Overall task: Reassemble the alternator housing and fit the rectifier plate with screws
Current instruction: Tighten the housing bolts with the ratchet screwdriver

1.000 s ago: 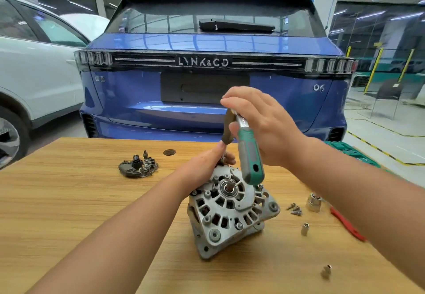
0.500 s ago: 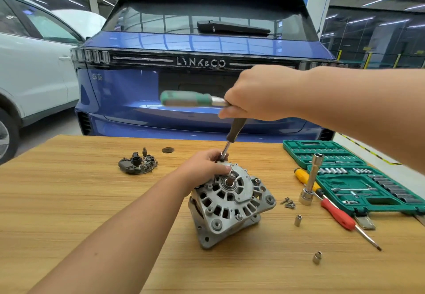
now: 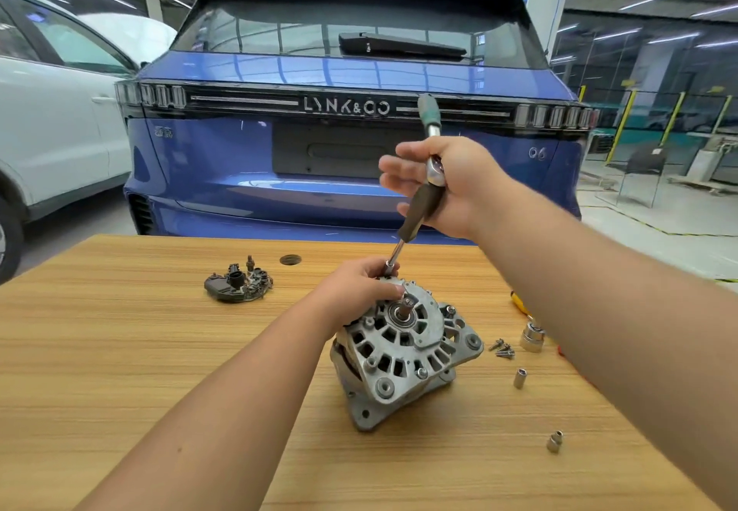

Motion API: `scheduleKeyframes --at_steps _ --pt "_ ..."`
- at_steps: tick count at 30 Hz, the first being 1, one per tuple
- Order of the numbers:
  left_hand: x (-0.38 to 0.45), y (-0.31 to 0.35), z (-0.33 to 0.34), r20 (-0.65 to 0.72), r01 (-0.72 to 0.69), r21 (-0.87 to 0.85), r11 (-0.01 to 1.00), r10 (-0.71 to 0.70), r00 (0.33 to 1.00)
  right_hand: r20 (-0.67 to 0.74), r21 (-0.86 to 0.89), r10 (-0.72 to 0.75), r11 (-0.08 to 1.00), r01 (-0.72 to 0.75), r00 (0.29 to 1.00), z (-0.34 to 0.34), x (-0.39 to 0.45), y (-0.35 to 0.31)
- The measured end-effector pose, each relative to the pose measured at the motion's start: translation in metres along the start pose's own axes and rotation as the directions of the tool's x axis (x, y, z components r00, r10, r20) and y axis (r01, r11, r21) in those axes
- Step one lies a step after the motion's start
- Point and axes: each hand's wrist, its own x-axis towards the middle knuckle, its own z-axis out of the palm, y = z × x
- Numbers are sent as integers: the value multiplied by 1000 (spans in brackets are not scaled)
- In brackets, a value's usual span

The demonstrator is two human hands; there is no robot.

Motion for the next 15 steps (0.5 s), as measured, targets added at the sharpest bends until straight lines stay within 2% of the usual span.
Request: scheduleKeyframes --at_steps 2,4,7,9,11,12,15 --pt "1 -1 0 -3 -5 -1 1000 5 1000 -63 194 -45 979 56 997 7 2 6" --pt "2 -2 0 -6 -5 -2 1000 4 1000 -220 359 -53 924 132 974 15 3 9" --pt "3 -4 0 -10 7 -16 1000 -7 1000 -327 515 -22 834 198 945 20 5 12" --pt "4 -4 0 -13 8 -19 1000 -9 1000 -255 611 -16 773 174 967 16 5 13" --pt "5 -5 0 -11 10 -21 1000 -10 1000 -102 698 -29 710 92 994 7 4 14" --pt "5 -5 0 -10 8 -25 1000 -9 1000 -22 705 -47 707 48 999 2 3 16" --pt "5 -5 0 -8 10 -36 999 -11 1000 163 605 -117 796 -5 980 -15 1 26"
